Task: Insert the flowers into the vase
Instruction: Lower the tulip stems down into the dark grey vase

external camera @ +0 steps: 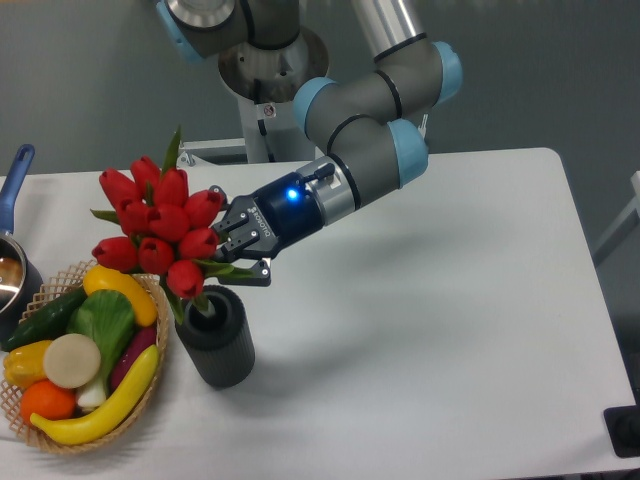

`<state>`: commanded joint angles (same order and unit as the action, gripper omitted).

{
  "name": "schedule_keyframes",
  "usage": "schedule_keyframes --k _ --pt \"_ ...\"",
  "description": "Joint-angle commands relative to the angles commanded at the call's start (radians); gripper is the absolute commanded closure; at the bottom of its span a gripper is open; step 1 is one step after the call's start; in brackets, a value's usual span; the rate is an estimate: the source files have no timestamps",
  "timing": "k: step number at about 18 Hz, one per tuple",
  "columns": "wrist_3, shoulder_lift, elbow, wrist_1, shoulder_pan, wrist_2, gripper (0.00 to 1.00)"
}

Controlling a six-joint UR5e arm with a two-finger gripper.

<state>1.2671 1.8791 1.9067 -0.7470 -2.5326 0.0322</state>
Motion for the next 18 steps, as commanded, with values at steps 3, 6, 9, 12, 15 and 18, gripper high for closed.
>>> schedule_keyframes --k 3,6,9,12,15,18 --pt "0.011 0.015 0.015 0.003 0.000 0.005 0.82" --pt "0.066 0.041 0.018 0.003 0.000 0.028 0.82" --pt "0.089 0.058 0.020 0.003 0.000 0.046 0.82" --pt "0.090 0.066 0.025 0.003 0.000 0.060 0.81" --pt "0.090 0.069 0.046 0.005 -0.006 0.069 0.82" --pt "0.103 0.071 0.049 0.003 -0.011 0.083 0.81"
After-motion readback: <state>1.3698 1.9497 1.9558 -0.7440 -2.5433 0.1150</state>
